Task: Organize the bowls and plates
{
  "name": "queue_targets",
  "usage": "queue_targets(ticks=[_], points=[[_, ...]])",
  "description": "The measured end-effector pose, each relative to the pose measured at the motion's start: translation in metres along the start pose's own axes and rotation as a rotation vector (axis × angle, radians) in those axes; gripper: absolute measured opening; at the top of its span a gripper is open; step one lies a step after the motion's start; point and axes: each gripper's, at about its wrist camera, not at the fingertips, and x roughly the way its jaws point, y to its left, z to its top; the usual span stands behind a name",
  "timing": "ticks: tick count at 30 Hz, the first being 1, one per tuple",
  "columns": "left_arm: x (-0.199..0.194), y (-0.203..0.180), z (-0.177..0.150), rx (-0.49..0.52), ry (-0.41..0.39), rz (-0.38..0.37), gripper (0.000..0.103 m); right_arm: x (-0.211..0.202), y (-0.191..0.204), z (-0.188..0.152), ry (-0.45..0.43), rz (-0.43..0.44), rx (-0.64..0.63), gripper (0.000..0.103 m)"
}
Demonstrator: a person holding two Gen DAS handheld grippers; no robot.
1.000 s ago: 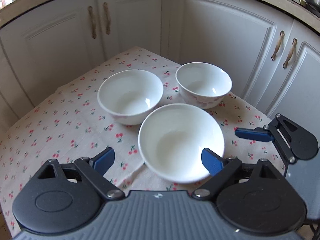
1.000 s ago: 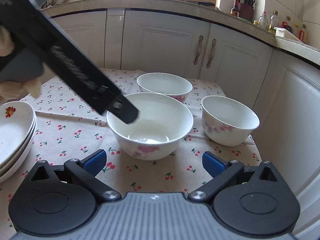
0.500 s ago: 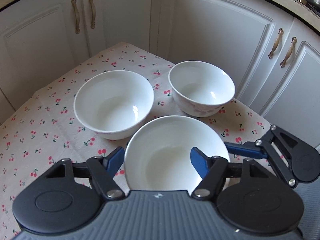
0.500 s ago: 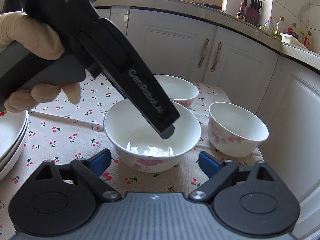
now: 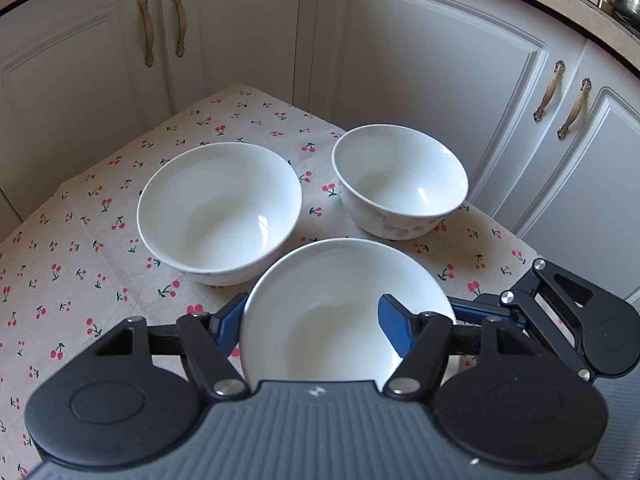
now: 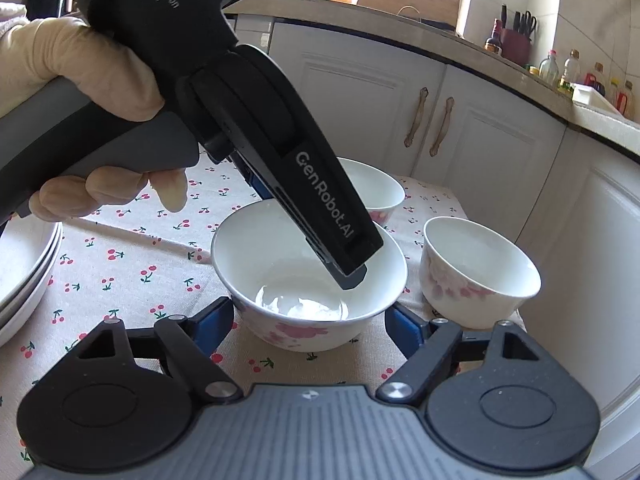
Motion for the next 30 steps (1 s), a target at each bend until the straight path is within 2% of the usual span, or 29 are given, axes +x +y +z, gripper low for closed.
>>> queue_targets(ticks=[6,13,20,30], points=[[-0.006,-0.006,-0.005,0.018,-0.001,0.008,0.069,-0.005,0.001,0.002,0.017,0.005,-0.01,0.086],[-0.025,-0.02,-0.018,0.006,-0.009,0.026,0.069,-0.027,0.004,0.004,0.007,0.051,-0.005,0.086],[-0.046,-0.045,-0.037,0.02,-0.025,0.049,0.069,-0.055,0.005,0.0,-0.003,0.104,-0.01,0.086],[-0.067,-0.066,-0.07,-0.014,-0.04,0.046,0.069,-0.089,0.012,-0.012,-0.002,0.17,-0.049,0.086]])
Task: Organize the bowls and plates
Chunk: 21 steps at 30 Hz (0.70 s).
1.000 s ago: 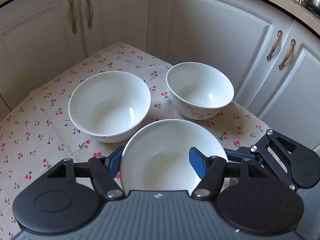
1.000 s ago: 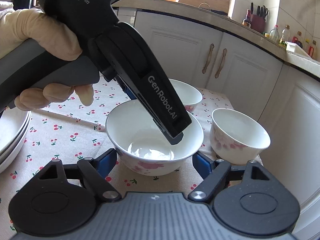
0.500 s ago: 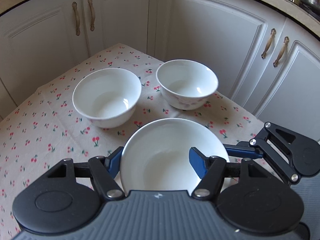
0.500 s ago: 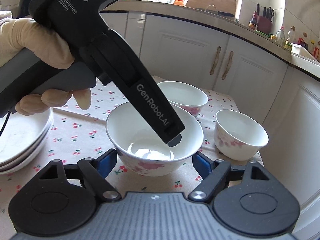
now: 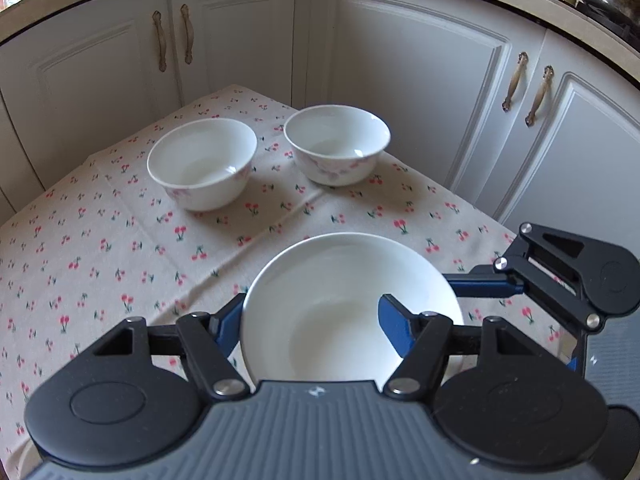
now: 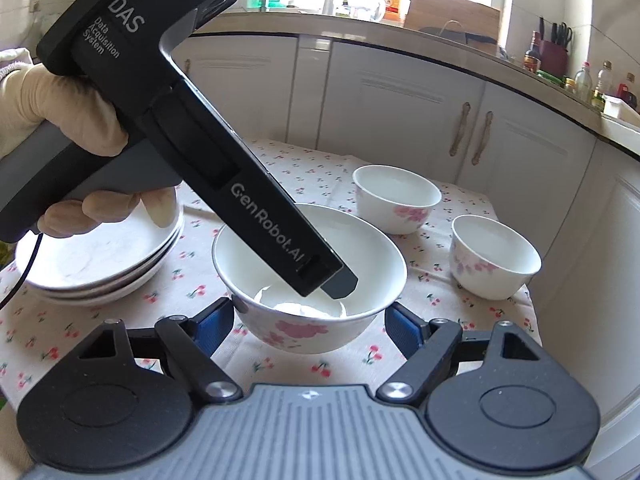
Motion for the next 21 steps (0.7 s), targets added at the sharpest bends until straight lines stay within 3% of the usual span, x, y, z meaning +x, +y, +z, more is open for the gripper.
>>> queue_targets(ticks=[21], points=[[-0.009,-0.013,-0.035,-0.026,0.003,-0.037,0.069,-0.019,0.018,-0.021,0.045,0.044,0.011,0.086]])
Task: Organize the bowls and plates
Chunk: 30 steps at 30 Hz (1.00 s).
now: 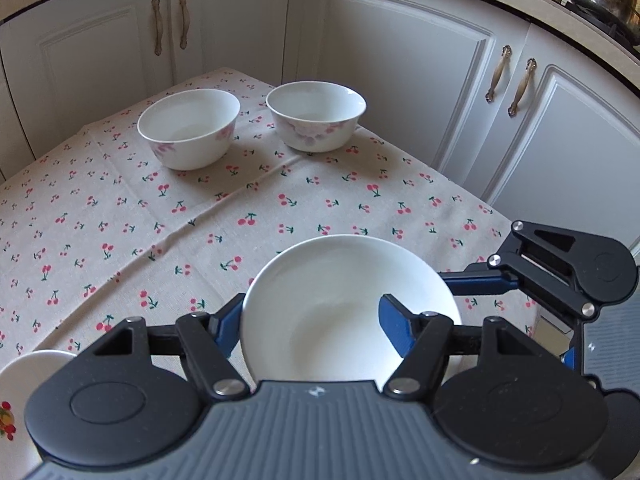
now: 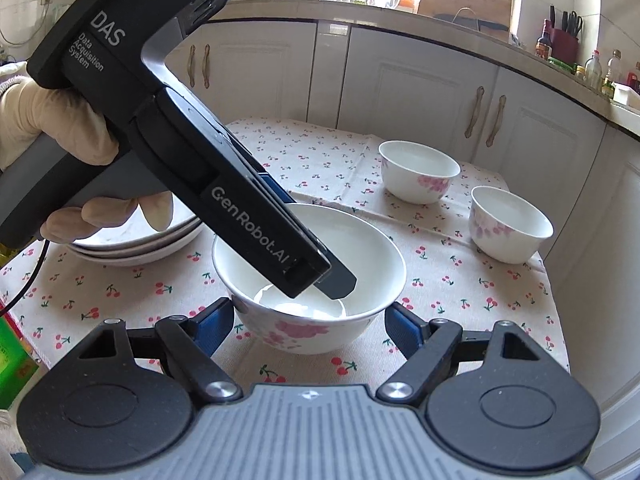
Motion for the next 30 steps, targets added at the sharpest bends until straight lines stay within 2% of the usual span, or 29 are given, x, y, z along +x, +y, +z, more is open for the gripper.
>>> queue_targets(ticks=[24,28,30], points=[[-0.001,-0.004,-0.015,-0.008,0.026,-0.012,0.07,-0.003,0.005,-0.007,0.034,0.034,-0.013,0.086],[-0.003,-0.005,-0.015,-0.008,0.021,-0.02,0.074,-0.003,0.003,-0.007,0.039,0.04,0.001,0.086],[-0.006,-0.006,-0.015,-0.003,0.01,-0.019,0.083,-0.004,0.003,-0.008,0.038,0.048,0.006,0.09]])
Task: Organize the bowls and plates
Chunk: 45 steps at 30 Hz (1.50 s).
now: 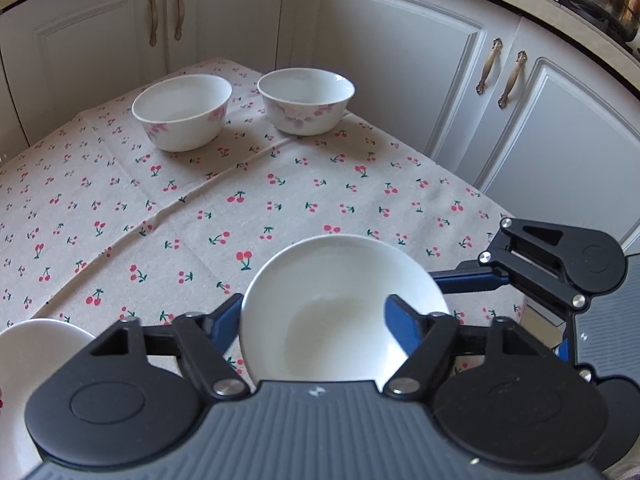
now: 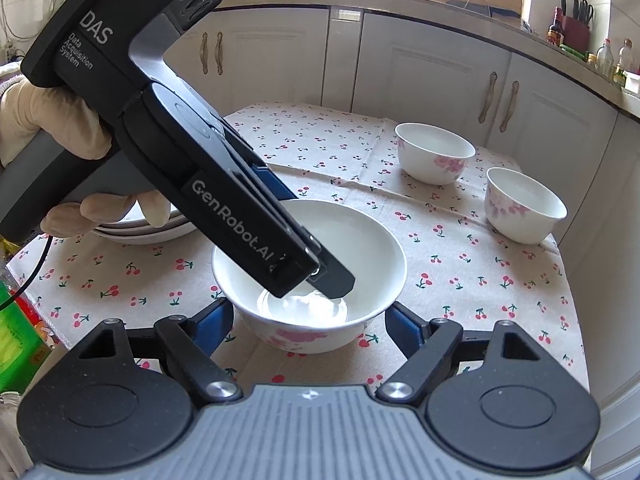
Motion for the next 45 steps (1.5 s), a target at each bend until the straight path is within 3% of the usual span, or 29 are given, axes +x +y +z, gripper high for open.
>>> queue_targets(ticks=[3,8,12,28,45], points=[[-0.005,-0.004,0.001,0.012,-0.013,0.009,0.085,-0.006,0.001,0.0,-0.028,-0.007,0.006,0.103],[-0.013,-0.008,0.004,0.021,-0.029,0.022,0.086,-0.018,0.001,0.002,-0.072,-0.008,0.005,0.103],[-0.021,-0.012,0.007,0.021,-0.053,0.027,0.094,-0.025,0.002,0.002,-0.083,-0.023,0.01,0.103],[-0.035,-0.028,0.02,0.034,-0.088,0.057,0.095,-0.052,-0.028,-0.009,-0.133,-0.139,0.084,0.103],[0.014,-0.016,0.109,0.056,-0.066,0.061,0.095,-0.014,-0.115,0.015,-0.146,-0.25,0.163,0.103]])
